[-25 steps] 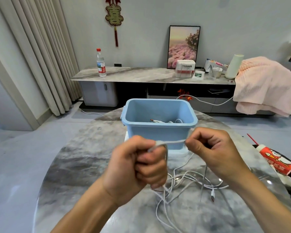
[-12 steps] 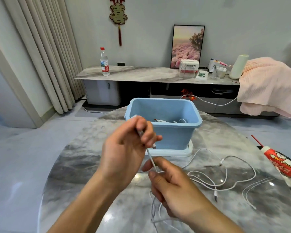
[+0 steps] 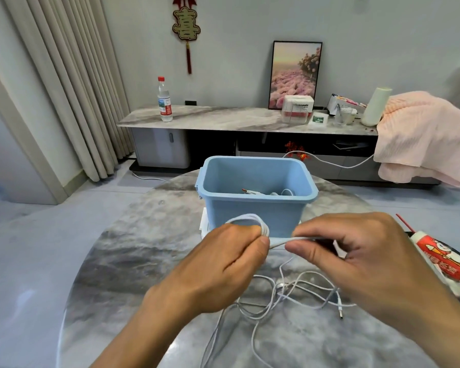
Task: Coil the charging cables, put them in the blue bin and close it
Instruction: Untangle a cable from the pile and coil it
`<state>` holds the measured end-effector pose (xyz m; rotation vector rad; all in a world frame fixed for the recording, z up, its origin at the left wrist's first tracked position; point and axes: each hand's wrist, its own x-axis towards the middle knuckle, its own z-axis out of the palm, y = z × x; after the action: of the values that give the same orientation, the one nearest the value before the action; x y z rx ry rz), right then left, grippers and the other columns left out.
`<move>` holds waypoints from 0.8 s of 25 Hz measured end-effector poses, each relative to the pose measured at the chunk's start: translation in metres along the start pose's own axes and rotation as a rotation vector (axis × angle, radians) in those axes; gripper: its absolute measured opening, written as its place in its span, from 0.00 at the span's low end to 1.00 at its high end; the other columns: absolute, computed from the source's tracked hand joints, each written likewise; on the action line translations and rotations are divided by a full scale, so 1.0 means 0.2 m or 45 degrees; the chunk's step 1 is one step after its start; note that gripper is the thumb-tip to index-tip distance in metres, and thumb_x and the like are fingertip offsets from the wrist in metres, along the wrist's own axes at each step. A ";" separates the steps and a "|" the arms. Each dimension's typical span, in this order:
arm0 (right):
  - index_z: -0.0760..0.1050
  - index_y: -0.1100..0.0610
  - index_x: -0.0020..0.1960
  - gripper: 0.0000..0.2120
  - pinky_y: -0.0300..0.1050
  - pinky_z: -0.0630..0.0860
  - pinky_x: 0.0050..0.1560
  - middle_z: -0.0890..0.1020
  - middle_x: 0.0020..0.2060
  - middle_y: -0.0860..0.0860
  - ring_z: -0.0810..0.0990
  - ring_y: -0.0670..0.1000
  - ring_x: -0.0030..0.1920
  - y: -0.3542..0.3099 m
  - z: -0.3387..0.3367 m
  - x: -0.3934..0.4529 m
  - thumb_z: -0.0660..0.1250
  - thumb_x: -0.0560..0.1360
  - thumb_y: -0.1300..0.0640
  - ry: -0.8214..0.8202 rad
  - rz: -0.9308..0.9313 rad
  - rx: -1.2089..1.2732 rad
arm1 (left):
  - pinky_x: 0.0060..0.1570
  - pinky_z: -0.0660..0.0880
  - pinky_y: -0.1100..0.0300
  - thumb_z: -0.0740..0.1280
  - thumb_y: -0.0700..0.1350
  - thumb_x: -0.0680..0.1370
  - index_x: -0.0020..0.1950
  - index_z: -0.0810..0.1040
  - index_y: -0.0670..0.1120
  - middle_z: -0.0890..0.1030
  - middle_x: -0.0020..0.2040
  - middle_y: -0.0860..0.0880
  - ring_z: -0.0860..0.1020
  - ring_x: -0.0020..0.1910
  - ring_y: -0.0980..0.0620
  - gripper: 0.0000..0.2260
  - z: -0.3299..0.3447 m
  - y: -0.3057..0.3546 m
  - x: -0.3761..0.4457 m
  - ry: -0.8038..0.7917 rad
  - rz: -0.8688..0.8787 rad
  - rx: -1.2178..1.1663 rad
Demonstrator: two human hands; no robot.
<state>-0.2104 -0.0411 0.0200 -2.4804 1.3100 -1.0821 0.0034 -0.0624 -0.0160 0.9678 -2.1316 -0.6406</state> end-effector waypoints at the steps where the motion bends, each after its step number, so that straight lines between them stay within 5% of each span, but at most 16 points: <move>1: 0.82 0.48 0.40 0.11 0.42 0.71 0.31 0.80 0.30 0.44 0.76 0.47 0.31 0.03 0.00 0.00 0.71 0.72 0.42 0.060 -0.013 0.049 | 0.32 0.63 0.54 0.54 0.52 0.80 0.33 0.64 0.42 0.66 0.29 0.52 0.65 0.30 0.51 0.19 0.01 0.01 0.00 -0.064 -0.051 -0.225; 5: 0.84 0.51 0.42 0.17 0.48 0.72 0.30 0.82 0.30 0.48 0.76 0.51 0.29 0.13 0.06 0.01 0.70 0.71 0.37 0.078 0.078 0.460 | 0.30 0.54 0.56 0.57 0.52 0.77 0.30 0.62 0.49 0.60 0.25 0.55 0.55 0.25 0.52 0.16 0.04 0.06 0.01 -0.281 -0.245 -1.150; 10: 0.83 0.53 0.42 0.17 0.34 0.65 0.29 0.71 0.25 0.50 0.67 0.43 0.27 0.10 0.26 -0.01 0.67 0.76 0.41 -0.006 0.262 0.973 | 0.39 0.66 0.54 0.55 0.47 0.82 0.38 0.70 0.45 0.61 0.27 0.52 0.59 0.26 0.52 0.14 0.03 0.08 0.00 -0.487 -0.185 -1.998; 12: 0.79 0.57 0.38 0.18 0.33 0.61 0.26 0.67 0.25 0.59 0.63 0.43 0.25 0.04 0.36 -0.01 0.64 0.79 0.44 -0.044 0.389 1.137 | 0.44 0.68 0.55 0.50 0.46 0.83 0.40 0.69 0.45 0.62 0.29 0.50 0.60 0.28 0.52 0.16 0.00 0.06 0.00 -0.371 -0.138 -2.259; 14: 0.78 0.52 0.36 0.18 0.34 0.59 0.25 0.63 0.26 0.57 0.61 0.44 0.25 -0.04 0.43 -0.02 0.61 0.81 0.46 -0.084 0.545 1.226 | 0.50 0.69 0.56 0.49 0.46 0.83 0.41 0.68 0.46 0.64 0.30 0.50 0.62 0.30 0.52 0.15 -0.01 0.02 0.01 -0.100 -0.154 -2.374; 17: 0.76 0.46 0.35 0.19 0.35 0.58 0.24 0.66 0.25 0.49 0.60 0.44 0.24 -0.14 0.49 -0.03 0.58 0.83 0.52 -0.168 0.724 1.230 | 0.55 0.73 0.56 0.53 0.45 0.81 0.39 0.70 0.47 0.67 0.32 0.51 0.67 0.31 0.53 0.13 -0.01 0.00 0.02 0.337 -0.294 -2.266; 20: 0.78 0.46 0.37 0.19 0.37 0.56 0.23 0.67 0.26 0.51 0.59 0.45 0.22 -0.17 0.49 -0.03 0.57 0.84 0.53 -0.223 0.914 1.328 | 0.57 0.71 0.54 0.54 0.45 0.81 0.38 0.69 0.48 0.66 0.32 0.51 0.67 0.30 0.53 0.13 0.00 0.03 0.03 0.540 -0.360 -2.166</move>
<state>-0.1268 -0.0348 -0.0401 -1.1807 1.0262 -0.9465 -0.0016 -0.0634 -0.0108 0.2835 -0.5163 -1.7049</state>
